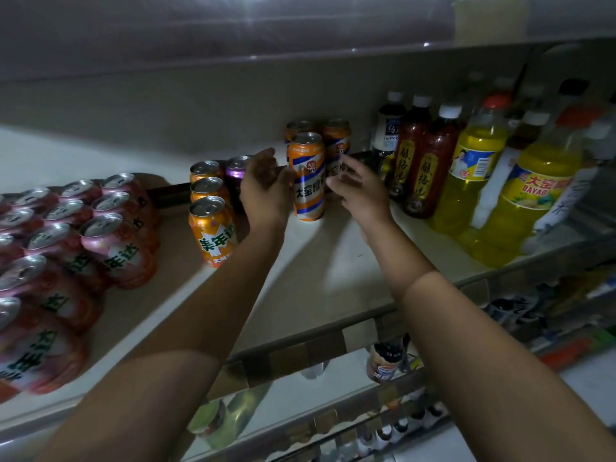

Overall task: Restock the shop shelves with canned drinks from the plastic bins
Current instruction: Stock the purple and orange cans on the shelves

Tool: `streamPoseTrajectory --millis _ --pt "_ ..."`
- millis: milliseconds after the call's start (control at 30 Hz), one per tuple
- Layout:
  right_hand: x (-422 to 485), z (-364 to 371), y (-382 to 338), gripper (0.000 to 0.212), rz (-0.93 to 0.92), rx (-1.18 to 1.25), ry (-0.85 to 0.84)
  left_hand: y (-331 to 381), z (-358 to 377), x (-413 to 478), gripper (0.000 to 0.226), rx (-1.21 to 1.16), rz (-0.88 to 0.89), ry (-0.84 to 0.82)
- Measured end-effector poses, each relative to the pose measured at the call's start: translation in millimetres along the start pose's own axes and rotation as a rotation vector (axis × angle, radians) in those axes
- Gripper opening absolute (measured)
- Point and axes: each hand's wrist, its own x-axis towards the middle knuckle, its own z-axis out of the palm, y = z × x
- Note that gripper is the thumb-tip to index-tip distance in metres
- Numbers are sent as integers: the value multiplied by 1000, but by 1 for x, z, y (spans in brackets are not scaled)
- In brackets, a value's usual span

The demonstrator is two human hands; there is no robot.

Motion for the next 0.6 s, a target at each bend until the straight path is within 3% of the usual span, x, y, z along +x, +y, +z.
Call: streamPoseTrajectory --millis 100,333,433,600 --pt "-27 -29 -9 59 -19 31 21 4 5 -34 36 110 94 -110" --pt "-96 -102 -30 55 -80 17 167 23 49 -115 45 48 -64 -464" --pt "-139 -142 -38 54 -101 -31 227 31 75 -156 38 42 -128 -563" --pt "-227 -221 -26 49 -127 -103 386 13 118 -227 42 74 -51 -759"
